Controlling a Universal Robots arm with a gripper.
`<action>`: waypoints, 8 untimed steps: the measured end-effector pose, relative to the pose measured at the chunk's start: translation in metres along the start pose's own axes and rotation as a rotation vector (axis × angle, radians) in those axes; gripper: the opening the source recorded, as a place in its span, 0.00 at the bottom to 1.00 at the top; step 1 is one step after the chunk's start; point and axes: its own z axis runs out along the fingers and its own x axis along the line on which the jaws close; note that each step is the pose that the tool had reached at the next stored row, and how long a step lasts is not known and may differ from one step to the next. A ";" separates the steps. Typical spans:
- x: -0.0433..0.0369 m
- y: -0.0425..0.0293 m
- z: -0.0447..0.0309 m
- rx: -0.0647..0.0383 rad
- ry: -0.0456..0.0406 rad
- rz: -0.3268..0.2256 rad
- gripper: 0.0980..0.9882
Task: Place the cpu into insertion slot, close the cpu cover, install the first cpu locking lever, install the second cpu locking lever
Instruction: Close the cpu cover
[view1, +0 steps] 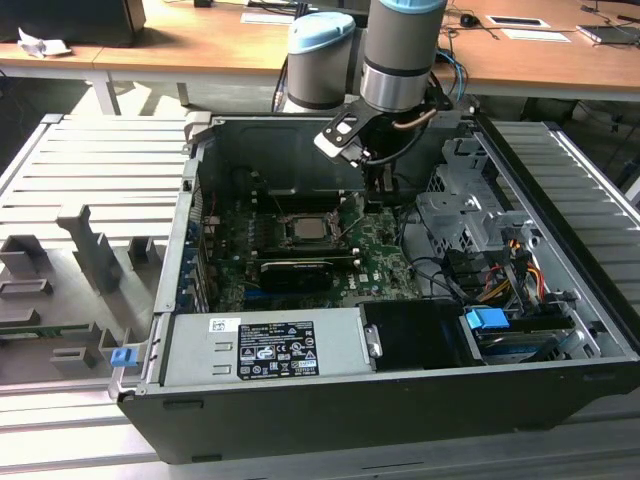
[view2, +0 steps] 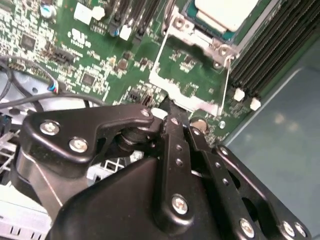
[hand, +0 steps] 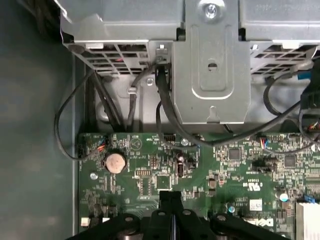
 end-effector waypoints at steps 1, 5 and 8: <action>0.0000 -0.0040 -0.0001 0.000 -0.0005 0.000 0.01; 0.0000 -0.0125 -0.0004 0.000 -0.0005 0.000 0.01; 0.0000 -0.0135 -0.0003 0.000 -0.0005 0.000 0.01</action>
